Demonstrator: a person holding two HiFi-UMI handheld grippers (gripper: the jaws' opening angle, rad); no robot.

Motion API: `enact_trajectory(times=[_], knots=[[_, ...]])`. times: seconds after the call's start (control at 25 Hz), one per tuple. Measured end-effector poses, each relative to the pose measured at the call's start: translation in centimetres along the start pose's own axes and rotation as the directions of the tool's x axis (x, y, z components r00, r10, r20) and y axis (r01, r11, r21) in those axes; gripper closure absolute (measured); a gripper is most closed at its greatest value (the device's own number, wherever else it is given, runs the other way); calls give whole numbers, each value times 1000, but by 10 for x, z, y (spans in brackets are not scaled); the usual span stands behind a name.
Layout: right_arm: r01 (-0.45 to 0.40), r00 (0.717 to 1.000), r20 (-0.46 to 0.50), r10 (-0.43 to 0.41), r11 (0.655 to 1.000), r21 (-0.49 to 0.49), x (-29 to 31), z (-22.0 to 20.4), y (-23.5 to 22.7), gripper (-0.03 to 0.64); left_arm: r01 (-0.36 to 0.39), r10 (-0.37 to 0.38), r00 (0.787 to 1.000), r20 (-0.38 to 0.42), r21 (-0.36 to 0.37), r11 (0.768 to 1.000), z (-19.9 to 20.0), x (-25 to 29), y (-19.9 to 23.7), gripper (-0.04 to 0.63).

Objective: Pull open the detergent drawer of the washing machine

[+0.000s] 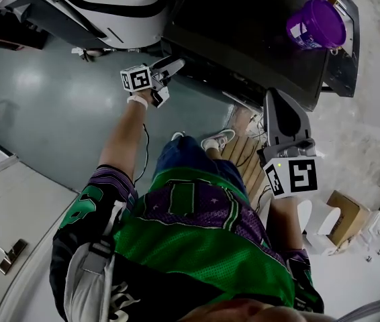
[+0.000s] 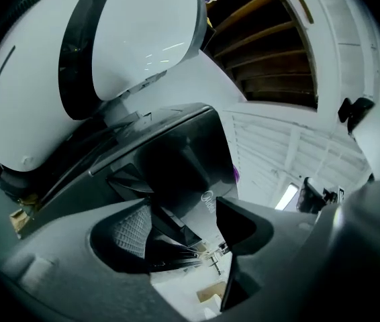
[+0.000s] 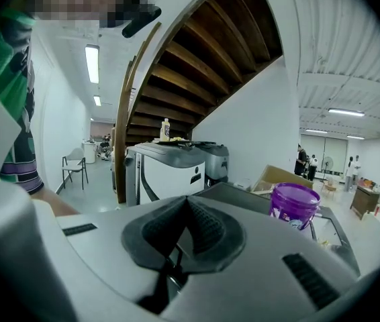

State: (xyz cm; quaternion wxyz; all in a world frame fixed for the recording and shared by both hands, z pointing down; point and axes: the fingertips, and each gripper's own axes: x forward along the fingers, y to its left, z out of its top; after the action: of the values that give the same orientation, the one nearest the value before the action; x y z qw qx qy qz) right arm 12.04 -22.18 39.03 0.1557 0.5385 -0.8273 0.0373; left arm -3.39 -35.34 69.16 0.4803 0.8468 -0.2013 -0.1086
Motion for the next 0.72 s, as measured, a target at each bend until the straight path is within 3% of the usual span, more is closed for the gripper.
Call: enact_trajectory(times=[0.24,0.56,0.72], knots=[[-1,1000,-17,1,1000,-9,1,-4,3,615,90,-91,995,-44,-29,996,-8,10,-3,304],[-1,1000,-31,0,1000,-9,6,-6,5,615,145,-144,989,19,-73,987,7,12,-3,302],[-6,999,-33,6,1000,-9,7,-6,6,615,141,-136,989,51,-115,983,4,12,-3,302]])
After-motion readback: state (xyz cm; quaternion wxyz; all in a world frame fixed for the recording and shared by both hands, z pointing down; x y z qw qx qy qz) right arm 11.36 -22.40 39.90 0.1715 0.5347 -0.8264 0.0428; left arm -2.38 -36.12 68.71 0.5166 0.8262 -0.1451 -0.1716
